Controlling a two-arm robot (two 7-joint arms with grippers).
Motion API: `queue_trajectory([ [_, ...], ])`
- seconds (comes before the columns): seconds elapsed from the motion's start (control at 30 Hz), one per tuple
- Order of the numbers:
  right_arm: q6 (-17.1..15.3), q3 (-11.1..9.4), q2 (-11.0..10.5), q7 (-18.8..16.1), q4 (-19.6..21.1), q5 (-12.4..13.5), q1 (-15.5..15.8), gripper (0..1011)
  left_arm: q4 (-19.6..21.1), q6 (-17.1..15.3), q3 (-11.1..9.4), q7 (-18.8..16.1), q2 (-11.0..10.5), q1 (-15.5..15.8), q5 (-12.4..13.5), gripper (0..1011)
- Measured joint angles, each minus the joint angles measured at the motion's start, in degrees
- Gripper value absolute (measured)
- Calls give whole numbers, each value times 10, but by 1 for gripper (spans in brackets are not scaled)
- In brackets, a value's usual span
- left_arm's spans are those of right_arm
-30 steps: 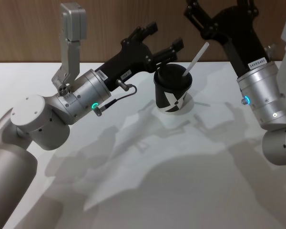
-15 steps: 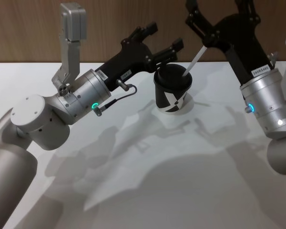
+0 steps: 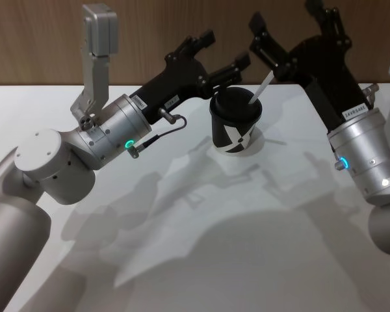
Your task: Pick up the straw with one hand, pass it to the other hand, and insert it into the cup.
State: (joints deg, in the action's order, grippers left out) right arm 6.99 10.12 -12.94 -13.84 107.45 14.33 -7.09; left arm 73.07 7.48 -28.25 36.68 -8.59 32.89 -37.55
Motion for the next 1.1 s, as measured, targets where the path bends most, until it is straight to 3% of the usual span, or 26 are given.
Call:
queue_trajectory([
  [1.1, -37, 3, -18, 6, 36, -1, 44, 1001, 0, 0, 0, 0, 0, 0, 0, 1003],
])
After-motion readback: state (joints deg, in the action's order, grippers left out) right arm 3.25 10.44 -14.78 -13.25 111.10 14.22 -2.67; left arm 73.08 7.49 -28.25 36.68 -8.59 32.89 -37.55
